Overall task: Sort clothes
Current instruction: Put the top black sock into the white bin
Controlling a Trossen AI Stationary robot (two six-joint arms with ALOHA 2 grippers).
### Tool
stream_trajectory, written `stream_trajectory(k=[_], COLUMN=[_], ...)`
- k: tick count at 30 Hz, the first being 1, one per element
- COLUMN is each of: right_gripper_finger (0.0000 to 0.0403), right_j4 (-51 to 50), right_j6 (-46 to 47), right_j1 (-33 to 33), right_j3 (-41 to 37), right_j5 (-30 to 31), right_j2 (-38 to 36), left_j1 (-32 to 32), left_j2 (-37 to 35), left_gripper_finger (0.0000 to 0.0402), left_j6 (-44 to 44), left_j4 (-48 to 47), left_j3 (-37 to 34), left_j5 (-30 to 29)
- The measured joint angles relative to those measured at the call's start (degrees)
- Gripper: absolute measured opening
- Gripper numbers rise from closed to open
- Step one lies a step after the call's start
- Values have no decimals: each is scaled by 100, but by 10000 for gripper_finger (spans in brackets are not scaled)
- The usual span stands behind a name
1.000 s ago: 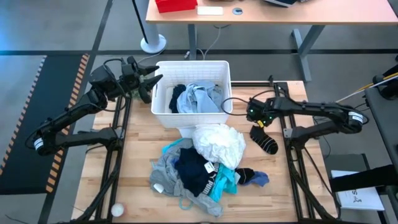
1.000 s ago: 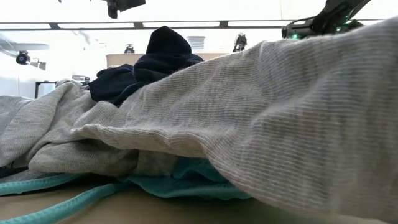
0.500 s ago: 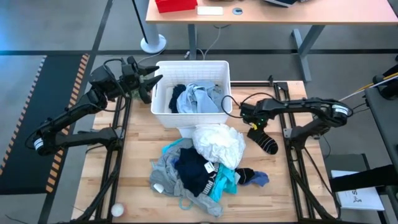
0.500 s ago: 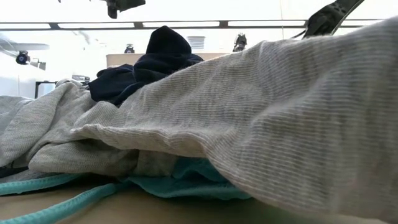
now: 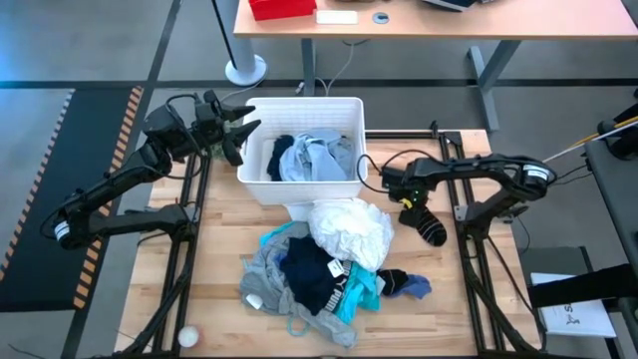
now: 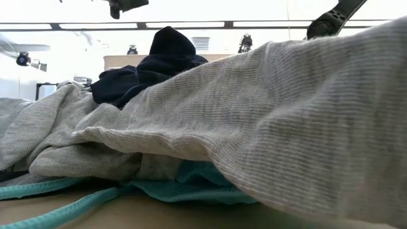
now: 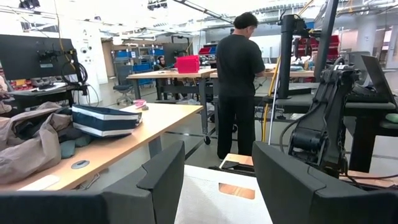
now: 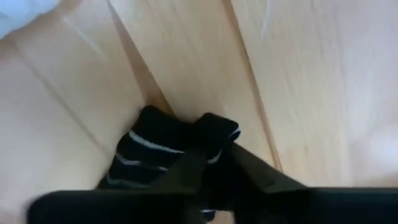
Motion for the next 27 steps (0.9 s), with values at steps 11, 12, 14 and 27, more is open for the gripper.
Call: stream_trajectory(k=[11,12,14,27], right_gripper_finger=[5,5,3,1], right_j4=[-1903,-2055,-2223,1], right_j6=[93,109,140,-108], right_j1=[214,248,330,985], right_j3=[1349,1539,1943,3525], right_j5=[-14,-14,-12,331], right_j2=[-949,-1075,-1350,-2771], left_j1=[0,0,0,0], left_j2=[2,0,0,7], left_gripper_finger=[147,144,138,114], left_j6=[0,0,0,0], left_j4=[0,0,0,-36], left_j3=[0,0,0,0], left_j5=[0,0,0,0])
